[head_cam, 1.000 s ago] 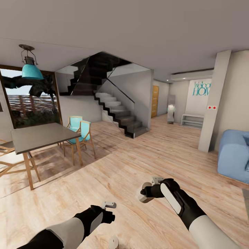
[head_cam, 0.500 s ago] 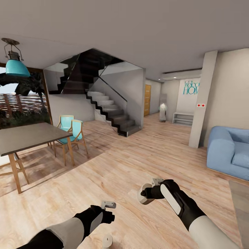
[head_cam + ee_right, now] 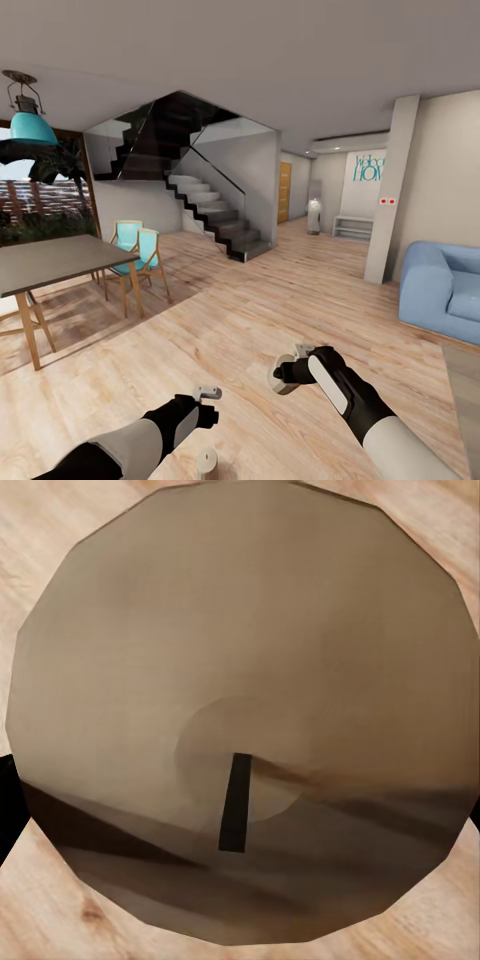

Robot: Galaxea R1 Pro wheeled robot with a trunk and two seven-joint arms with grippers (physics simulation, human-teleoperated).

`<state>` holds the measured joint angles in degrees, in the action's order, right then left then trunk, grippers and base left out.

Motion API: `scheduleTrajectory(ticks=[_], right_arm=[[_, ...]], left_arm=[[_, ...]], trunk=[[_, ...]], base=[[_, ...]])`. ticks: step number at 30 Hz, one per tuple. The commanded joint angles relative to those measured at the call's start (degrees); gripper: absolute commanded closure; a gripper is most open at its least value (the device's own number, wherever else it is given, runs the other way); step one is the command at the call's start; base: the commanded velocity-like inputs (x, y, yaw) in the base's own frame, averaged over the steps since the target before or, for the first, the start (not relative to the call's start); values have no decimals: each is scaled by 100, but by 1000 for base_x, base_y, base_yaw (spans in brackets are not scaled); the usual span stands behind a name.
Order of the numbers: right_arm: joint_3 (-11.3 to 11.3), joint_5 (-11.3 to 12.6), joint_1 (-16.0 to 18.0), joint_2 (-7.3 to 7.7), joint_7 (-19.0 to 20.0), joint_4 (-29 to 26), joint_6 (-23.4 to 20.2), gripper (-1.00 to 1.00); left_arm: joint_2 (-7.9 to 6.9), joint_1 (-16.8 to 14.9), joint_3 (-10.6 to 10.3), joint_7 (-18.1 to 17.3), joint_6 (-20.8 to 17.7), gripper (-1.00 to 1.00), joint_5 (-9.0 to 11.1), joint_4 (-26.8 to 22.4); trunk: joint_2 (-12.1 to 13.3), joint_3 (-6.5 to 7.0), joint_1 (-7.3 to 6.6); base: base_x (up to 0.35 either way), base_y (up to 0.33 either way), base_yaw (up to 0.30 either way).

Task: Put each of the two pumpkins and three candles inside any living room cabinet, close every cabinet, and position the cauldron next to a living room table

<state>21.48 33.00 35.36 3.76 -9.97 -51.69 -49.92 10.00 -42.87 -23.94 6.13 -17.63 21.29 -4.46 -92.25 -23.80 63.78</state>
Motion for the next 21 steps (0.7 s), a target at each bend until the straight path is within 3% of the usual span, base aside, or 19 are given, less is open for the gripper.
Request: scheduleTrajectory(ticks=[1, 8, 15, 17, 21], right_arm=[[23, 60, 6, 7, -55, -8, -9, 100], [28, 64, 6, 3, -56, -12, 5, 100], [-13, 70, 6, 10, -70, -248, 15, 100], [-31, 74, 9, 19, -77, -574, -16, 100], [-41, 79, 27, 27, -82, -815, -68, 100]], left_arm=[[0, -2, -38, 34, -28, -100, 61, -14], [0, -2, -32, 38, -30, -100, 176, -27], [0, -2, -40, 45, -34, -100, 1065, -29], [0, -2, -44, 48, -47, -100, 1173, -29], [0, -2, -48, 51, -54, -100, 1203, -29]], trunk=[[-46, -25, 22], [-326, -151, 176], [-607, -277, 330], [-687, -312, 374], [-848, -384, 462]], base=[[0, 0, 0], [0, 0, 0], [0, 0, 0], [0, 0, 0], [0, 0, 0]])
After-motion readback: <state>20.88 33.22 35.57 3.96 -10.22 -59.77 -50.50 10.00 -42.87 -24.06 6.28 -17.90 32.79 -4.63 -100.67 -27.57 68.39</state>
